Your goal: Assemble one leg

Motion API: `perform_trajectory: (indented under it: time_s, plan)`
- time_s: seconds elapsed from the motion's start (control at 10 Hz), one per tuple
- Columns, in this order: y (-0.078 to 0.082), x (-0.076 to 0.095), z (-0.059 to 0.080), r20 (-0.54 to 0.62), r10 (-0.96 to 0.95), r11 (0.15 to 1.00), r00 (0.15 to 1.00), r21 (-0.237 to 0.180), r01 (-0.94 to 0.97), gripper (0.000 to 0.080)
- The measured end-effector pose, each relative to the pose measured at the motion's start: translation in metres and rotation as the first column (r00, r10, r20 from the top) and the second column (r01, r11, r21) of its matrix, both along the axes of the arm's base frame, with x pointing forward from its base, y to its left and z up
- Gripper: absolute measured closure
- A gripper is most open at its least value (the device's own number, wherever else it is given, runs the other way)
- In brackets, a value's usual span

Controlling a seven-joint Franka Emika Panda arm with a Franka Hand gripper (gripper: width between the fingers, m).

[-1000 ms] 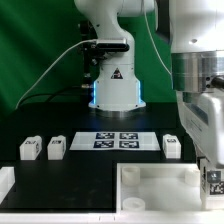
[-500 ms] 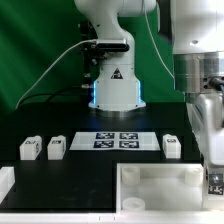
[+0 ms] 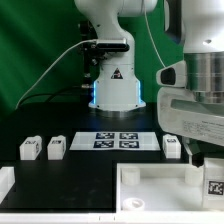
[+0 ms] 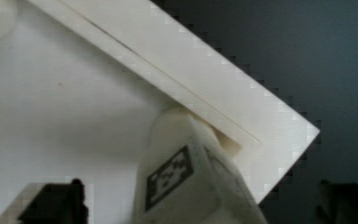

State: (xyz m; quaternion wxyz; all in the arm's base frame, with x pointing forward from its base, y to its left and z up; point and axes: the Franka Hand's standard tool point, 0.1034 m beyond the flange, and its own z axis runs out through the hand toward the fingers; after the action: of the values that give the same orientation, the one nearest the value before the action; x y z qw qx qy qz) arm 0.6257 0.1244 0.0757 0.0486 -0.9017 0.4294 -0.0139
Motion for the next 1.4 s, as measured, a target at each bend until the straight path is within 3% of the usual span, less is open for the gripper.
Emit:
perform_trajectory:
  time_s: [0.2,0.5,0.7,0.9,1.0,1.2,1.4]
  plan:
    - [-0.003,0.001,-0.001,0.015,0.268,0.963,0.963,-0.032,-0.268,0.0151]
    - [-0.012,0.014,0.001,-0.002,0.715,0.694,0.699,-0.122,-0.71,0.0151]
    - [-0.012,0.014,0.001,-0.001,0.689,0.719,0.724,-0.12,-0.685,0.0151]
    - [-0.012,0.014,0.001,0.002,0.66,0.747,0.751,-0.115,-0.655,0.0401]
    - [-0.011,0.013,0.001,0.01,0.545,0.835,0.838,-0.099,-0.542,0.0508]
    - [-0.011,0.013,0.0,0.011,0.395,0.916,0.919,-0.084,-0.393,0.0508]
    - [-0.015,0.012,0.0,-0.01,0.021,0.998,1.0,-0.051,-0.022,0.0508]
